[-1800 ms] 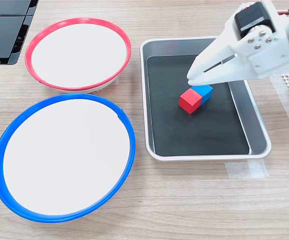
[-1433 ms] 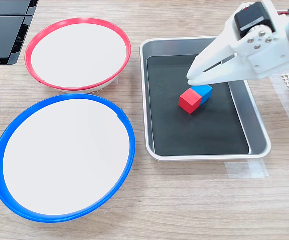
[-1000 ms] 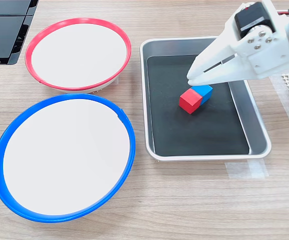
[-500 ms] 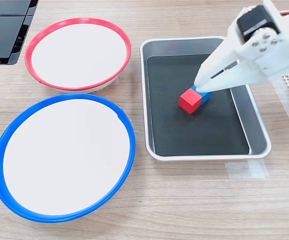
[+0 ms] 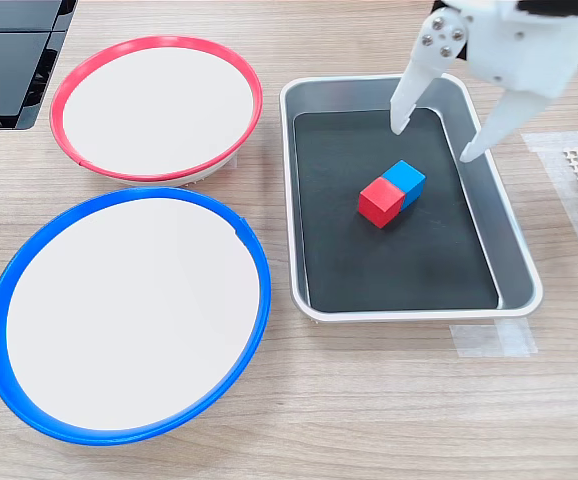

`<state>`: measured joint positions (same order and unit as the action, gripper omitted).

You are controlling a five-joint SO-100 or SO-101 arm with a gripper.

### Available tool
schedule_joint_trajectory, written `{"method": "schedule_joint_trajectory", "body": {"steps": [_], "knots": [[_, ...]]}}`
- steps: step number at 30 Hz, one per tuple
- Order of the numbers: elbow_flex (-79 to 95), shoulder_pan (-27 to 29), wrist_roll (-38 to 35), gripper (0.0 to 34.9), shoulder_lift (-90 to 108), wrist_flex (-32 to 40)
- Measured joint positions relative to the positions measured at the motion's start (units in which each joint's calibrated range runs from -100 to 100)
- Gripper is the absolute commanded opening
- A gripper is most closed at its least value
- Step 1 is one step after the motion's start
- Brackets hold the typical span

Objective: Move two blocks from tray to matching dishes

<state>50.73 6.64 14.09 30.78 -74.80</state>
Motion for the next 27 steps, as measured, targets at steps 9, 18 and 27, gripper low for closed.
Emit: {"method": "schedule_joint_trajectory", "body": {"steps": [9,18,27], "knots": [[-2.5,1.7,0.8,17.6,-10.6,5.2],[-3.9,1.9,0.9,6.8,-18.2,9.3],[-3.9,-0.5,1.3,12.1,-19.4,12.6]]}}
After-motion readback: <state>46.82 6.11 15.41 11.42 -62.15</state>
